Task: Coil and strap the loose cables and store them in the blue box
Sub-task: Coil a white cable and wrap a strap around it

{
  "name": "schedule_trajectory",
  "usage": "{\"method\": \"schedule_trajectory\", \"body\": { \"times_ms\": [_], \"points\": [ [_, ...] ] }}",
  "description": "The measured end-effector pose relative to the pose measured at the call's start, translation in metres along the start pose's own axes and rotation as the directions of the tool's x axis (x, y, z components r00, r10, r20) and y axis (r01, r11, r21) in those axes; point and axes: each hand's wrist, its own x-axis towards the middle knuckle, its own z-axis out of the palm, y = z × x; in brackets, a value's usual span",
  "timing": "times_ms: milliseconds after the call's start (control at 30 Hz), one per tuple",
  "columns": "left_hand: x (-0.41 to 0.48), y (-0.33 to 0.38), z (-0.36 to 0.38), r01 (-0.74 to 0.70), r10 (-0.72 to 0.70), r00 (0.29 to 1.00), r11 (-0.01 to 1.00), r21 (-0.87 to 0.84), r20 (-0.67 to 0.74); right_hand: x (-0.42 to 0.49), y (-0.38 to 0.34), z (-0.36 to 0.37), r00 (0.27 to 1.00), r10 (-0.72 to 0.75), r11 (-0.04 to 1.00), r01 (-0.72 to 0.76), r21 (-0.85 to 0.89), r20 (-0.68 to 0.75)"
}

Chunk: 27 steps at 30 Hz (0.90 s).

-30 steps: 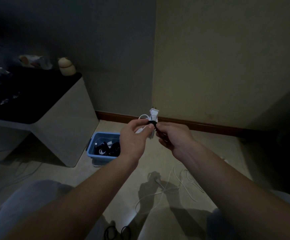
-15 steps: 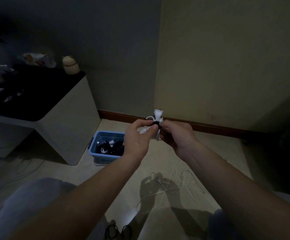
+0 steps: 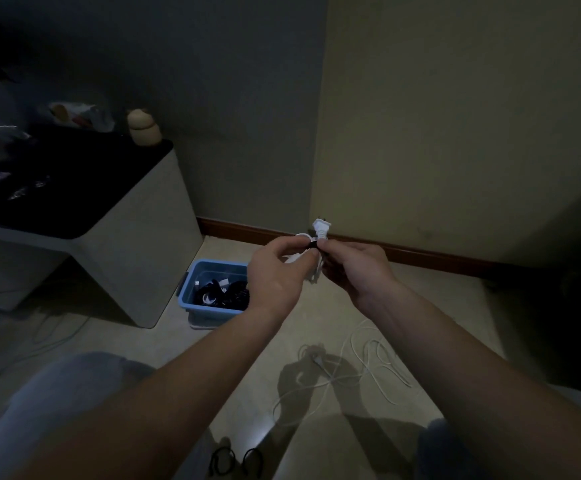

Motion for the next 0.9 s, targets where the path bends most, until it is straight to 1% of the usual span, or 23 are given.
{"method": "schedule_trajectory", "body": {
  "times_ms": [67,100,233,300,400,467,600,767,900],
  "points": [
    [-0.001,0.001,0.002,-0.061,0.063,0.997,0.997,0.036,-0.036,0.002,-0.001,-0.001,1.000,-0.009,1.000,0.009,0.014,0.005],
    [-0.002,0.001,0.002,-0.062,0.064,0.997,0.997,0.037,-0.051,0.002,-0.001,-0.001,1.000,-0.015,1.000,0.014,0.020,0.006],
    [0.000,0.001,0.003,0.031,-0.034,0.998,0.998,-0.048,-0.055,0.004,-0.001,-0.003,0.999,-0.037,0.999,0.037,0.021,0.009],
    [0.000,0.002,0.002,0.026,-0.029,0.999,0.994,-0.103,-0.031,0.005,0.000,-0.003,0.999,-0.042,0.999,0.042,0.023,0.017],
    [-0.002,0.005,0.001,-0.008,0.009,1.000,0.994,-0.109,0.002,0.007,0.000,-0.003,0.999,-0.040,0.999,0.039,0.029,0.025],
    [-0.002,0.005,-0.001,0.012,-0.011,1.000,0.994,-0.106,0.008,0.008,0.000,-0.003,0.999,-0.034,0.999,0.033,0.024,0.037],
    [-0.001,0.007,-0.003,0.051,-0.055,0.998,0.986,-0.158,-0.021,0.007,0.002,-0.002,0.998,-0.025,1.000,0.025,0.006,0.063],
    [0.001,0.008,-0.006,0.110,-0.114,0.993,0.977,-0.181,-0.011,0.006,0.002,-0.004,0.993,-0.044,0.999,0.045,-0.007,0.108],
    [0.002,0.011,-0.008,0.111,-0.110,0.994,0.977,-0.180,0.014,0.006,-0.002,-0.007,0.989,-0.047,0.999,0.048,-0.006,0.142]
  ]
}}
